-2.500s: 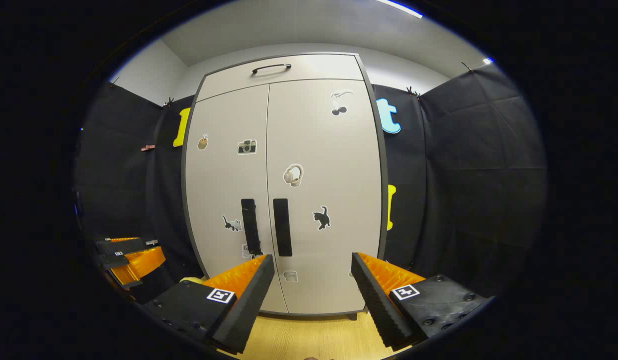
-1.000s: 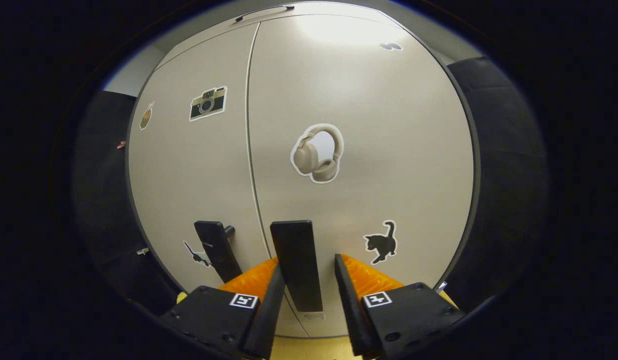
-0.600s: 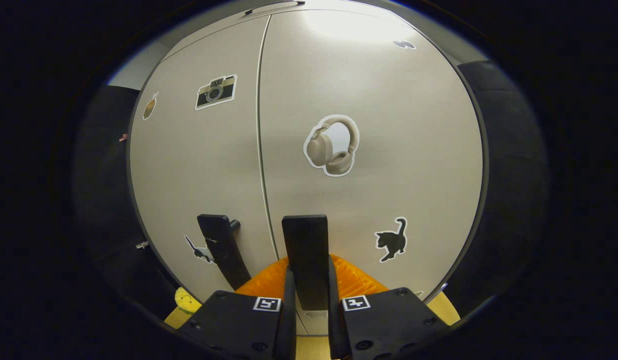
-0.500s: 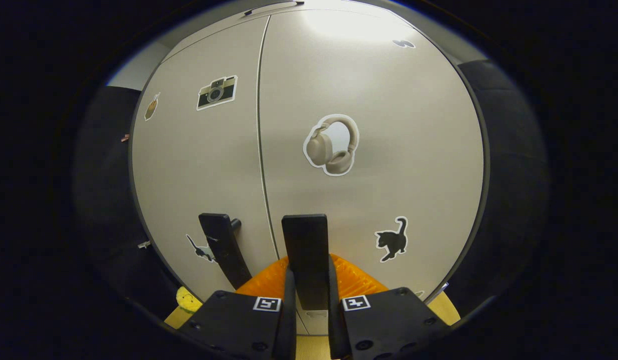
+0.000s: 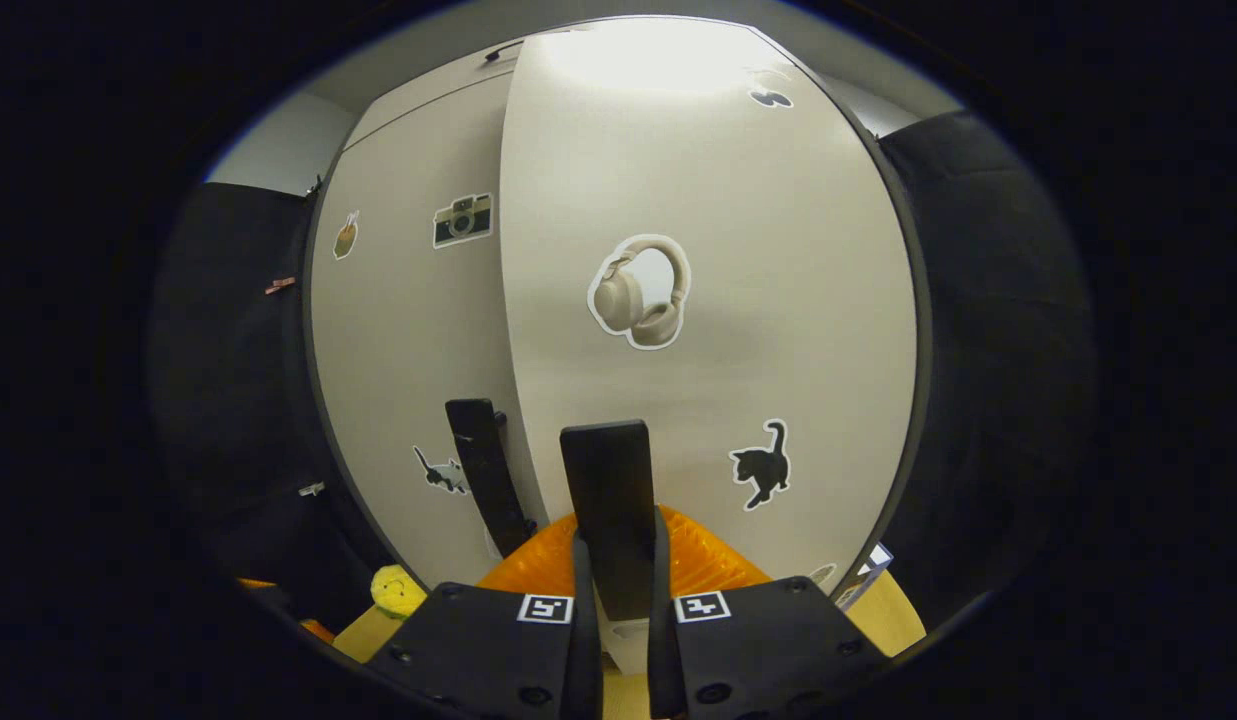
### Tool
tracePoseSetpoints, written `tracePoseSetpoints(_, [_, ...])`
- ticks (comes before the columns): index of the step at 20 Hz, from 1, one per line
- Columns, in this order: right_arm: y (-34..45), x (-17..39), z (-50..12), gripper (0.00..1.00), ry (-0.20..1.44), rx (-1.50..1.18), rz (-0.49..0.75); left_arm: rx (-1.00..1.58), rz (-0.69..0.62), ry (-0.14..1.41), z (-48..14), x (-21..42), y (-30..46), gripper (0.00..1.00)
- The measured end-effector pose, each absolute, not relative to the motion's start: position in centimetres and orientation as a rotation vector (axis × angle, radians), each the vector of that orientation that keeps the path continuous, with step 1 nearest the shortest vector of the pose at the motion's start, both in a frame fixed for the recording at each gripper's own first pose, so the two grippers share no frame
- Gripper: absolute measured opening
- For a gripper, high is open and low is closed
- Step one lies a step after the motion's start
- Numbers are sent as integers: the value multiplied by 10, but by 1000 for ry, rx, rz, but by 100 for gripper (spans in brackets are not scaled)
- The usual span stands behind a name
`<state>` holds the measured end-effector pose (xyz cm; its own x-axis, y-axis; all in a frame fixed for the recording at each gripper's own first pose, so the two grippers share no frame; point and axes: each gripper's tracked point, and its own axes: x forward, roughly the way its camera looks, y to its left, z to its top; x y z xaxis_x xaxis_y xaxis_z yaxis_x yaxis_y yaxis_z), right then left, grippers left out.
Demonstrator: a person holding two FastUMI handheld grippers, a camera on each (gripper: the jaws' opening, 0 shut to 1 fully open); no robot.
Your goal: Open the right door of the double-door shoe cabinet with the right hand, and open the left door with the left hand.
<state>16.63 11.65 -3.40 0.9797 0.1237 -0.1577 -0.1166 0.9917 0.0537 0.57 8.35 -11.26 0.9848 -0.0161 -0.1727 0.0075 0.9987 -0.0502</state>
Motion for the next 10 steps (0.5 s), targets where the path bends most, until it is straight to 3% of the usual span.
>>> tracePoseSetpoints(10, [92, 130, -27, 22, 136, 52, 155, -19, -54, 149, -98, 11, 33, 95])
